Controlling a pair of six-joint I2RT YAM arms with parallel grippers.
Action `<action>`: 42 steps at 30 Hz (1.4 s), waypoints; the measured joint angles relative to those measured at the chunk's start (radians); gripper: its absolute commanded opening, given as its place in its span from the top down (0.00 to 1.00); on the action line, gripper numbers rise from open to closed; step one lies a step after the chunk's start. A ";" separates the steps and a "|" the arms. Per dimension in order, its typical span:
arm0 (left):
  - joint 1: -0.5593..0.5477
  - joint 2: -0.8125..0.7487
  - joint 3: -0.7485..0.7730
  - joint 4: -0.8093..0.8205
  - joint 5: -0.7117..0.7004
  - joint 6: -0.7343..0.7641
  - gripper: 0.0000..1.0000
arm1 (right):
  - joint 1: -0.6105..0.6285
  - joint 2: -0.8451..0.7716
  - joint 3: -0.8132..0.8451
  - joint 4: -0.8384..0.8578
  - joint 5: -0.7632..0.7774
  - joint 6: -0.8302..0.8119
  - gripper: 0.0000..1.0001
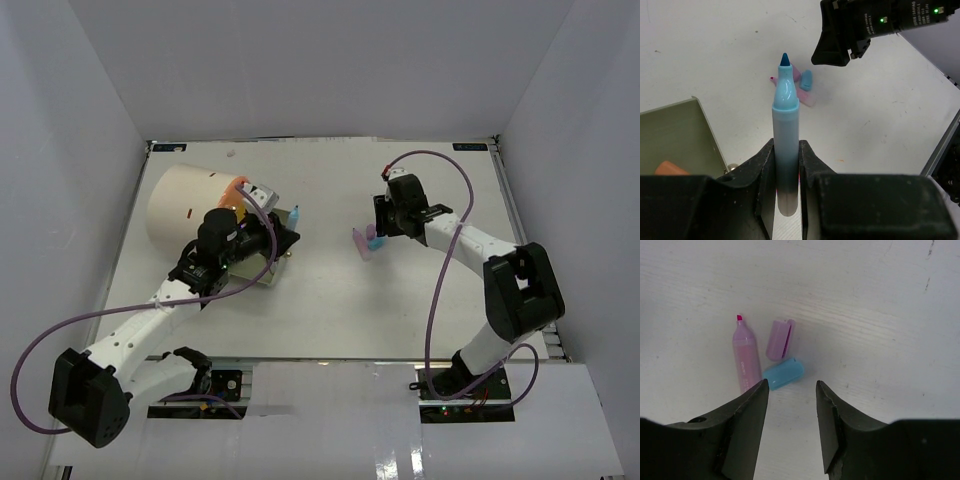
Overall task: Sort the stationery into containers
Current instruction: Move the pen cap to the center of the board.
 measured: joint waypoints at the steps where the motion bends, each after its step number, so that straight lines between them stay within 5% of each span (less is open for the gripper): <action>1: 0.000 -0.005 -0.003 0.000 0.000 0.001 0.81 | -0.005 0.023 0.015 -0.005 -0.005 -0.010 0.53; 19: 0.000 -0.056 -0.029 0.051 -0.023 0.002 0.81 | -0.023 0.268 0.132 -0.047 -0.011 -0.036 0.63; 42: 0.000 -0.044 -0.029 0.060 0.002 -0.003 0.80 | -0.024 0.172 -0.010 -0.010 0.006 0.051 0.66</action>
